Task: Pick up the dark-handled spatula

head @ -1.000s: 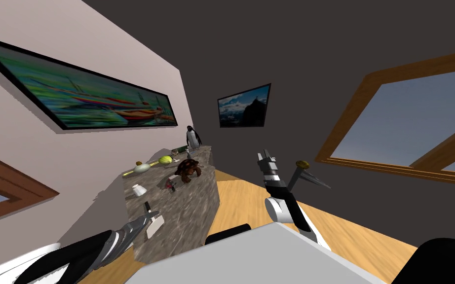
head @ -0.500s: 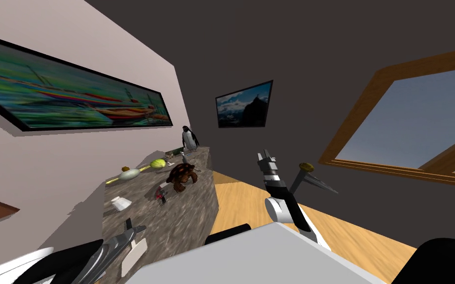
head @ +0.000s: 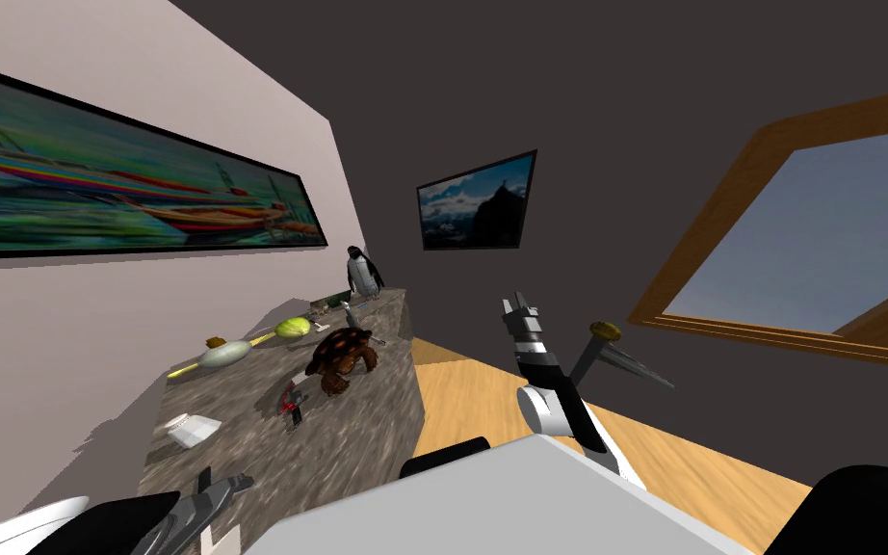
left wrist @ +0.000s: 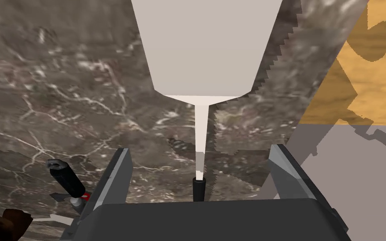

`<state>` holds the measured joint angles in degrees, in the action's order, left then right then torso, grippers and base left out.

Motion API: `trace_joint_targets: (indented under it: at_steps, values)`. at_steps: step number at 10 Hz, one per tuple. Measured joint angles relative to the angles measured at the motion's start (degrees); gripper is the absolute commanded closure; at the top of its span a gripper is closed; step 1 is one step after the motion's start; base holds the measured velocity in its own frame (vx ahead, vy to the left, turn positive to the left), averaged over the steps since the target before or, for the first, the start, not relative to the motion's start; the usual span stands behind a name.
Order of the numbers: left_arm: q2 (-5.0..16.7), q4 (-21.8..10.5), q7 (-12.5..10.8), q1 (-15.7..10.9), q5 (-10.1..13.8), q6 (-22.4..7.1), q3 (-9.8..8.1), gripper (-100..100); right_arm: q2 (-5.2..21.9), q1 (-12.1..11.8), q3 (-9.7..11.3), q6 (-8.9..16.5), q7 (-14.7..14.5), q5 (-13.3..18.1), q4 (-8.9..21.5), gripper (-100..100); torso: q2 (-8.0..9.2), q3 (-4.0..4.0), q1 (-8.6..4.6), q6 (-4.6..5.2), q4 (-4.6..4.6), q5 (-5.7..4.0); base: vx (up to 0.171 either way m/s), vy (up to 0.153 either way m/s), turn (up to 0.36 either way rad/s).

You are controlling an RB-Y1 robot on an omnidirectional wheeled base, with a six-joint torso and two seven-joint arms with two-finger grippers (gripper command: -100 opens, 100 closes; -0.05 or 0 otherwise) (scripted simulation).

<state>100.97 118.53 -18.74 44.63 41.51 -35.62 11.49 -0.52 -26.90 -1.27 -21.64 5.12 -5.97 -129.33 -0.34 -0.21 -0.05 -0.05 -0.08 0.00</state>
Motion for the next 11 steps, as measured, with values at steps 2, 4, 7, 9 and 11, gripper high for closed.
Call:
trace_joint_targets:
  at_steps: [2,4,7,9,11]
  values:
    - [0.03,-0.09,0.25,-0.13,0.14,-0.21,0.19,-100,0.0,0.01,0.0,0.0,0.0,0.0,0.0,0,0.31,0.18,0.01,-0.02,0.07,0.01,0.013,-0.001,-0.03]
    - [-2.06,-1.86,1.15,-0.1,-0.75,0.47,1.08,-100,0.0,0.01,0.0,0.0,0.0,0.0,0.0,0,0.33,0.19,0.0,-0.01,0.08,0.01,0.025,-0.007,-0.076]
    - [-4.8,-3.83,2.74,-0.98,-1.48,0.79,2.51,100,0.0,0.01,0.0,0.0,0.0,0.0,0.0,0,0.37,0.22,0.03,-0.01,0.09,0.02,0.009,-0.001,-0.026]
    - [-4.78,-3.85,2.72,-0.93,-1.48,0.71,2.54,100,0.0,0.01,0.0,0.0,0.0,0.0,0.0,0,0.35,0.22,0.02,0.06,0.11,0.05,-0.001,0.001,0.002]
    - [-4.78,-3.82,2.72,-0.97,-1.49,0.76,2.5,100,0.0,0.01,0.0,0.0,0.0,0.0,0.0,0,0.37,0.22,0.04,0.01,0.09,0.04,0.0,0.0,0.0]
